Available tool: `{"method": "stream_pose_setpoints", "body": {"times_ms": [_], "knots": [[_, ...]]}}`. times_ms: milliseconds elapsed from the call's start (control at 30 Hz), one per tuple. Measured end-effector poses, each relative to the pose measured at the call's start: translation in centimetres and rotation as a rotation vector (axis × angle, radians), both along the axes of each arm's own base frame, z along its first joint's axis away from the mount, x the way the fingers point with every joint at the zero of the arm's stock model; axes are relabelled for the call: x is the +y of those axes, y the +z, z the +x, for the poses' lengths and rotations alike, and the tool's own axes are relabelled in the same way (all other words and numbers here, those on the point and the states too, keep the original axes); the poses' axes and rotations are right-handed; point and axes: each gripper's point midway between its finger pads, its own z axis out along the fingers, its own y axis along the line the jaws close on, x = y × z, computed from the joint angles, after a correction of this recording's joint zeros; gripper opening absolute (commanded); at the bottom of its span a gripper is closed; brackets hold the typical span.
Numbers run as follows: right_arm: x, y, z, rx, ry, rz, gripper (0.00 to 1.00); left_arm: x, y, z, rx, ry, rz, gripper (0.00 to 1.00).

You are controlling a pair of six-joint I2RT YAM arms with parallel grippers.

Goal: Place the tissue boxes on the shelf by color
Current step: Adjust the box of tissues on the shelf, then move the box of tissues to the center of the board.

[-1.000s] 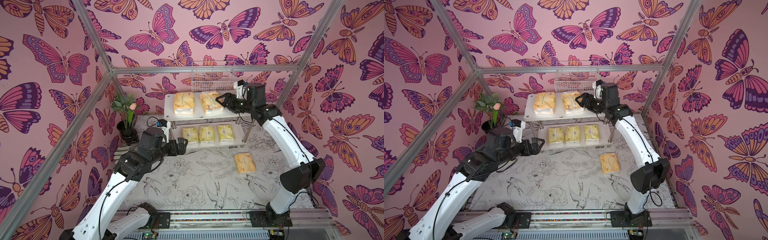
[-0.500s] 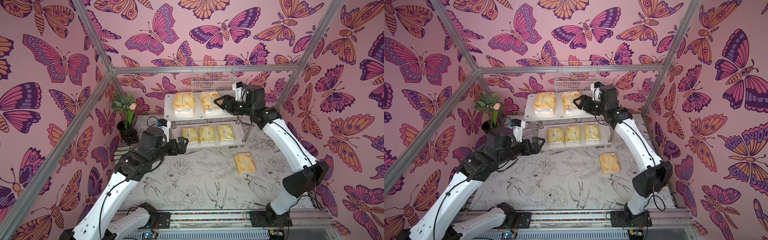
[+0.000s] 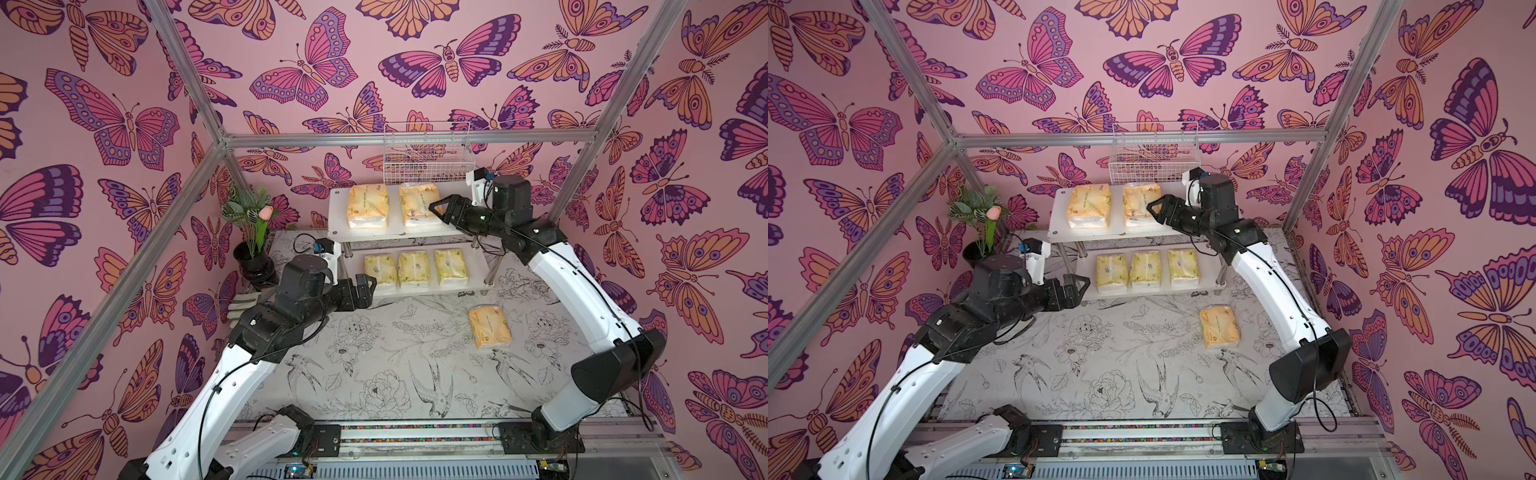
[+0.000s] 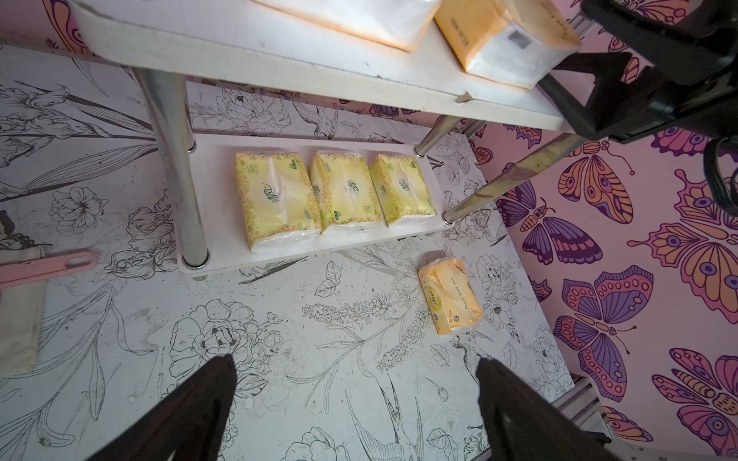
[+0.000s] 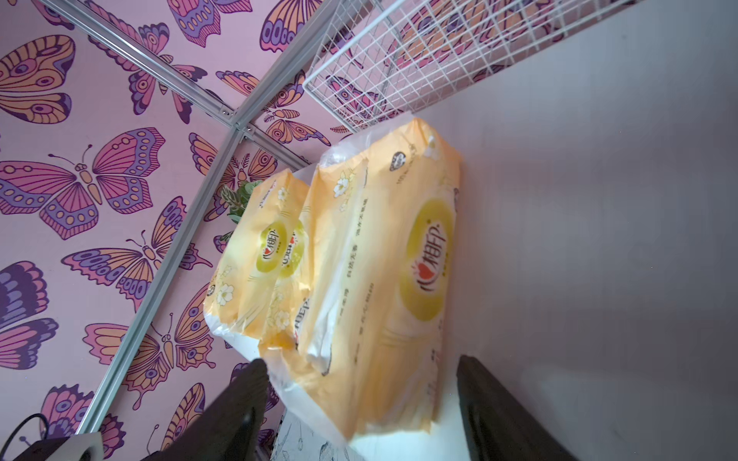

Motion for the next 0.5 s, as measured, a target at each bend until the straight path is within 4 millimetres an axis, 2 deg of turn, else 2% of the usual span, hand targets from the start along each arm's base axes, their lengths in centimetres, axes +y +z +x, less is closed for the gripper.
{"method": "stream_pose_setpoints", "body": {"times_ms": [100,167,233,300,367,433,500], "knots": [[-2.1,1.4,-2.2,-0.048,-0.035,-0.029,0.8,0.2,-0.2,-0.3,-0.002,0.0,-0.001,1.0],[-4.1,2.8,-4.3,-0.098,-0.061,-0.044,0.8,0.3,-0.4,-0.5,-0.001,0.0,-0.001,1.0],[-6.6,3.9,-6.8,-0.149,-0.098,-0.061,0.83,0.4,-0.8,-0.8,0.003,-0.001,0.001,1.0],[-9.4,3.8,-9.0,-0.179,-0.15,-0.088,0.85,0.5,-1.4,-1.1,0.011,-0.005,0.004,1.0],[-11.9,2.3,-10.6,-0.175,-0.202,-0.128,0.87,0.5,-2.1,-1.4,0.023,-0.01,0.008,1.0],[-14.1,-0.6,-11.5,-0.141,-0.255,-0.174,0.87,0.4,-3.1,-1.7,0.039,-0.017,0.015,1.0],[-16.1,-5.5,-11.6,-0.05,-0.303,-0.238,0.88,0.1,-4.4,-2.1,0.067,-0.029,0.023,1.0]]}}
